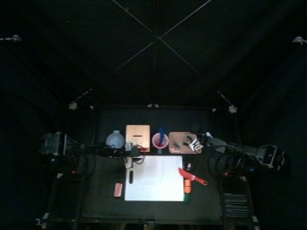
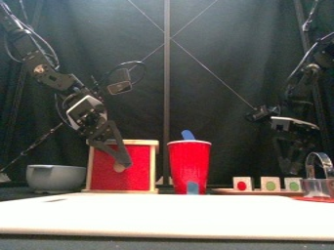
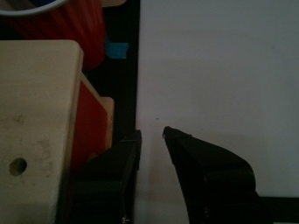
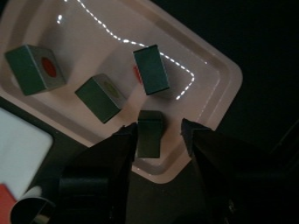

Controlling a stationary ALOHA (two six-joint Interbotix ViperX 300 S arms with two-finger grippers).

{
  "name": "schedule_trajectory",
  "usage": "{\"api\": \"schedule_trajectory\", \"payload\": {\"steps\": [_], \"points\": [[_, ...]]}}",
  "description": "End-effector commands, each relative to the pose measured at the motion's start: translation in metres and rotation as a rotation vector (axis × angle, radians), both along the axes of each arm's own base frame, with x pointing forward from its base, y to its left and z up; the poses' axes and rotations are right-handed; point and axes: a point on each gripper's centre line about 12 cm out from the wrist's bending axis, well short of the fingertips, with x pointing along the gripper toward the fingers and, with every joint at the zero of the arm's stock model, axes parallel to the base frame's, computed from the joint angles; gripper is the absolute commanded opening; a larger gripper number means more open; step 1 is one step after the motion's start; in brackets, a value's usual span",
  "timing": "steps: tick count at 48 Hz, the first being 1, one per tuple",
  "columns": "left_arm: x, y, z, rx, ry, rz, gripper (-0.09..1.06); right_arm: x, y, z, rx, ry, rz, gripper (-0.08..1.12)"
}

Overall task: Place sushi on board then cut the sushi with the knife then place the pieces on the plate
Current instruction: Place the 4 sushi pieces on the plate

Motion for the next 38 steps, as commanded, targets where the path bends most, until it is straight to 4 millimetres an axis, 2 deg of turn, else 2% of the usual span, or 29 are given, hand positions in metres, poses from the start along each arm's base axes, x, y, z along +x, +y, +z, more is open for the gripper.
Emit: {"api": "schedule_trajectory", "payload": {"steps": [1,11,15,31,38], "points": [[0.005,-0.001,0.006,-0.001,-0.023,-0.003,0.70,0.016,0.019,0.031,-0.041,-0.135,0.095,0.81],[0.005,-0.004,0.006,-0.003,-0.023,-0.009,0.70,0.041,0.051,0.045,-0.080,-0.316,0.281,0.81],[0.004,-0.007,0.005,-0.005,-0.021,-0.015,0.70,0.050,0.059,0.043,-0.098,-0.358,0.344,0.81],[0.006,-0.010,0.007,-0.003,-0.025,-0.027,0.70,0.054,0.060,0.009,-0.081,-0.277,0.380,0.81],[0.007,-0.008,0.007,-0.004,-0.027,-0.018,0.70,0.057,0.059,0.004,-0.071,-0.254,0.380,0.81]]}}
